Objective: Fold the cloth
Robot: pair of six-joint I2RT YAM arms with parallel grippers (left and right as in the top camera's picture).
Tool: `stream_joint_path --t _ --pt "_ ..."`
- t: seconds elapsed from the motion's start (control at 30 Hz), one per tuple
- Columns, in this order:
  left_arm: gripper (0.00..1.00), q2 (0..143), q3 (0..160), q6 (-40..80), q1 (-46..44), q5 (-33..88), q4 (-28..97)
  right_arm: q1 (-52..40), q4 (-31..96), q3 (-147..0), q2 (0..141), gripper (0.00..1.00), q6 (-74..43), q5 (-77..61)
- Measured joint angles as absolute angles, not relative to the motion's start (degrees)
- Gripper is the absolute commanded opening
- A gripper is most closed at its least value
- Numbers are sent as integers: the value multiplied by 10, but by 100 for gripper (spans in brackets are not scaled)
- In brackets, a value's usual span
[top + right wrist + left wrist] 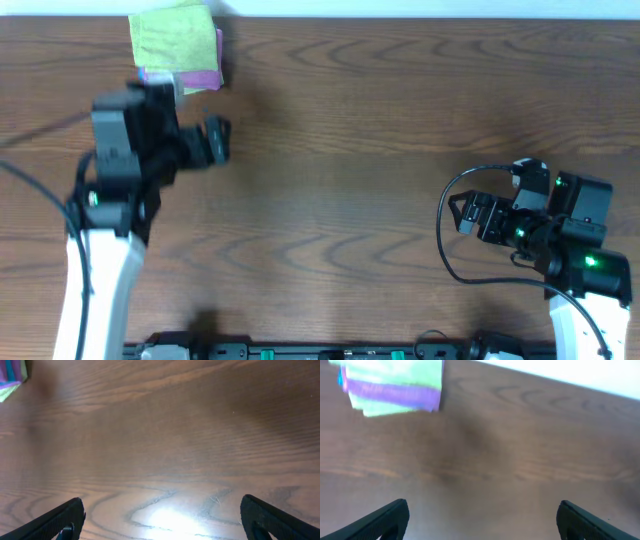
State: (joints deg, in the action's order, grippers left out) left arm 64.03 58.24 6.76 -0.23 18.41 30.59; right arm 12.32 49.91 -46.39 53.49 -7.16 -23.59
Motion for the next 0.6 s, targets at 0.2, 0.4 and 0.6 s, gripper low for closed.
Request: stream_joint_path --t 0.2,0.4,0.6 --pt "95 471 436 33 -2 178 284 123 499 -464 535 99 -72 -236" --pt "95 319 346 6 -2 178 284 123 499 -463 535 99 -72 -236" --pt "95 220 274 -25 -2 176 286 123 499 -463 535 99 -72 -236"
